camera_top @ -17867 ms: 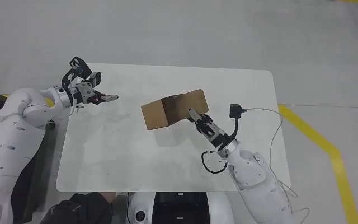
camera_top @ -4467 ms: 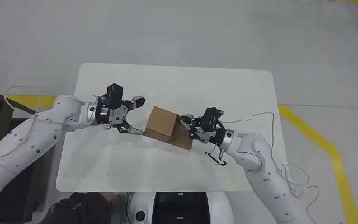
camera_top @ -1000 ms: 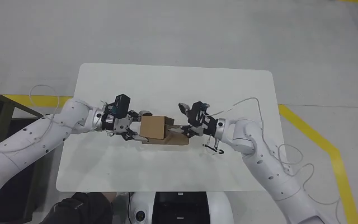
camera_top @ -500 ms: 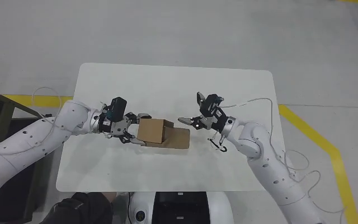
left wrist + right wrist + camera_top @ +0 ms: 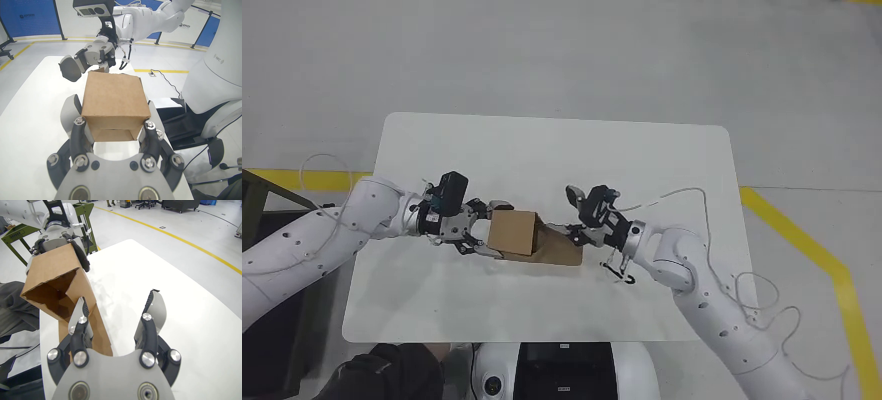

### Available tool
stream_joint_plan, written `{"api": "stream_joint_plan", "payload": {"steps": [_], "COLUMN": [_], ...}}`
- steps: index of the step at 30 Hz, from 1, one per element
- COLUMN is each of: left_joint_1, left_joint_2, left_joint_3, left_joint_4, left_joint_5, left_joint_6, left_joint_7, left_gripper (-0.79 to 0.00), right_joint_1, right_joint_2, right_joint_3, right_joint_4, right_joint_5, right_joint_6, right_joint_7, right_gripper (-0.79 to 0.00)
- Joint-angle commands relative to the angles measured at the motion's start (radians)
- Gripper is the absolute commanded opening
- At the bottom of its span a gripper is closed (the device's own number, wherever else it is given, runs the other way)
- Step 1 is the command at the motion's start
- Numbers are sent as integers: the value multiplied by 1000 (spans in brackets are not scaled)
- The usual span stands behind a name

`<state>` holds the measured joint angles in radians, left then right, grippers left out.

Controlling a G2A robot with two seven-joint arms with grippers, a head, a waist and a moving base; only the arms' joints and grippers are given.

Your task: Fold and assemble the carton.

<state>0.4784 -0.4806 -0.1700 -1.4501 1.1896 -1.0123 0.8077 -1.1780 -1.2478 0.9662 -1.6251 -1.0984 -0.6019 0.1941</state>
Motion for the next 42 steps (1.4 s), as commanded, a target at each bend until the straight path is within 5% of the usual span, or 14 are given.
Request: {"api": "stream_joint_plan", "payload": {"steps": [1, 15, 21, 23, 28, 35, 42], "left_joint_1": [-2, -4, -6, -7, -8, -4, -7], "left_joint_2": [-2, -4, -1, 1, 4, 6, 5], "left_joint_3": [0, 0, 0, 0, 0, 0, 0], "left_joint_4": [3, 13, 21, 20, 12, -9, -12], "left_joint_5": [2, -4, -18, -22, -24, -16, -15], "left_joint_6": [0, 0, 0, 0, 0, 0, 0], "left_joint_7": [0, 0, 0, 0, 0, 0, 0], "left_gripper": [-277, -249, -246, -237, -228, -231, -231], "right_joint_1": [-5, -16, -72, -84, -87, -69, -45], "right_joint_2": [0, 0, 22, 29, 42, 37, 31], "right_joint_3": [-7, -2, 71, 93, 109, 58, 21], "right_joint_4": [-13, -39, -75, -82, -88, -88, -66], "right_joint_5": [-8, -25, -3, 8, 35, -6, -48], "right_joint_6": [-1, 32, -38, -70, -202, -201, -188], "right_joint_7": [-1, -16, -13, -11, 10, -1, -45], "right_gripper": [-234, -212, -86, -142, -135, -225, -437]}}
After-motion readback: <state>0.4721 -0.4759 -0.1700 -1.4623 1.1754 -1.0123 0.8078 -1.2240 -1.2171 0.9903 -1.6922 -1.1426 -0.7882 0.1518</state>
